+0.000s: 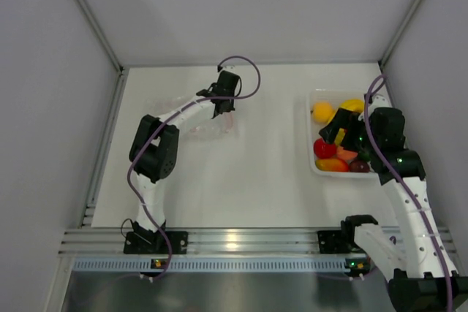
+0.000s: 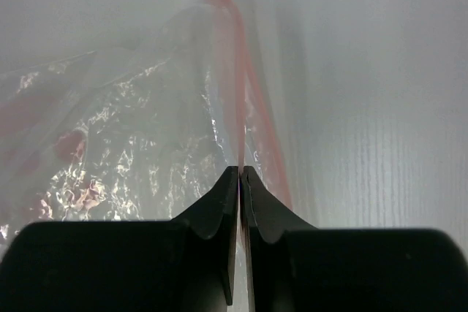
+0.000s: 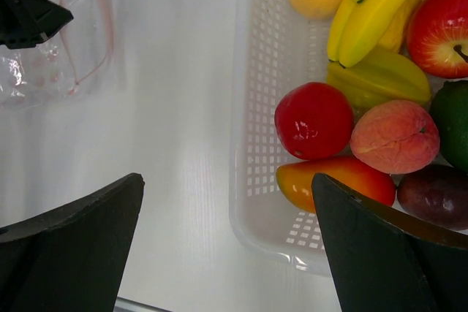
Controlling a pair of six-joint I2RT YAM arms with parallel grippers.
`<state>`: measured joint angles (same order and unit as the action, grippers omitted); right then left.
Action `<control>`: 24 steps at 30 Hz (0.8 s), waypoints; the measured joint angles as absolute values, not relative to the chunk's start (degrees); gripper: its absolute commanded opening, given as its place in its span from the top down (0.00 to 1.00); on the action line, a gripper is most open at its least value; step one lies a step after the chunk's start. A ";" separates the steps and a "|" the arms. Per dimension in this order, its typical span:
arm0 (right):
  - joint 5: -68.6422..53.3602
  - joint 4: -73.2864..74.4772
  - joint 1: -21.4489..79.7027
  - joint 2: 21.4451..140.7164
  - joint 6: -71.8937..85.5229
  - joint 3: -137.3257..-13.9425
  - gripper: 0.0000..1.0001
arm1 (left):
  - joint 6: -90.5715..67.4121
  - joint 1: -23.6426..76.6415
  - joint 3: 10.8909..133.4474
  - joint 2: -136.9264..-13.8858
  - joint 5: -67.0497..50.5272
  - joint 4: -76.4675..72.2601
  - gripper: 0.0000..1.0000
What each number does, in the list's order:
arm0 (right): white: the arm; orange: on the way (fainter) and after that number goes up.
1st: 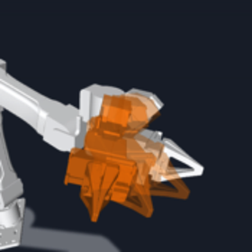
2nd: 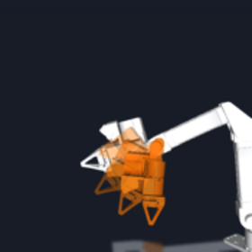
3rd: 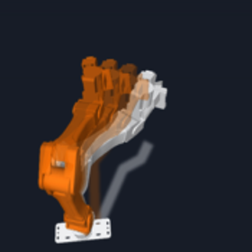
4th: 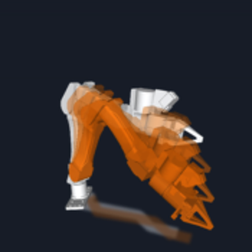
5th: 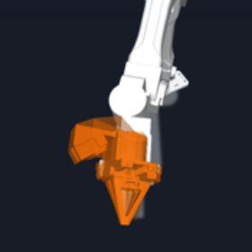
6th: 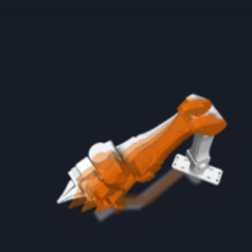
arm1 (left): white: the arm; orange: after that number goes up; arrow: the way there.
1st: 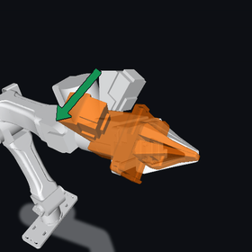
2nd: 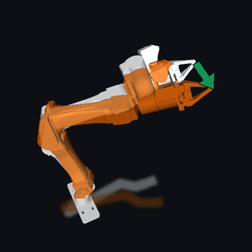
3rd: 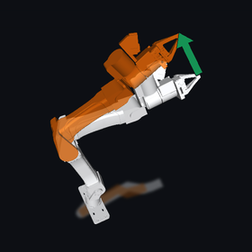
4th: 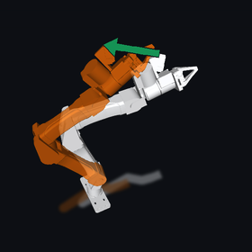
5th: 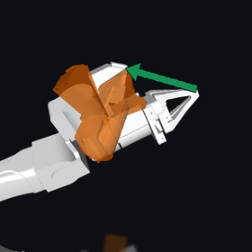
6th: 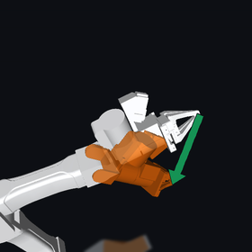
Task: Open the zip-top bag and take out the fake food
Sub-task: Place the zipper food storage bag at the center of the board.
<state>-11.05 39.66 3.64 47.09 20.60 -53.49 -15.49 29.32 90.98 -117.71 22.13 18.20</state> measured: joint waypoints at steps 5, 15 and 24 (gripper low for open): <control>-10.59 39.68 3.64 46.70 19.94 -53.52 0.01 | -16.51 29.32 91.29 -117.01 17.12 18.20 0.60; -7.79 40.05 3.64 45.06 18.65 -53.80 0.01 | -19.62 29.32 90.70 -103.63 14.02 17.98 0.02; 9.82 40.86 14.24 36.82 14.55 -55.27 0.01 | -23.99 29.30 72.58 -74.41 21.32 18.28 0.02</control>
<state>9.82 40.86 14.24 36.82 14.55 -55.27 -23.99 29.30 72.58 -74.41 21.32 18.28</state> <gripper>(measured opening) 0.993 0.982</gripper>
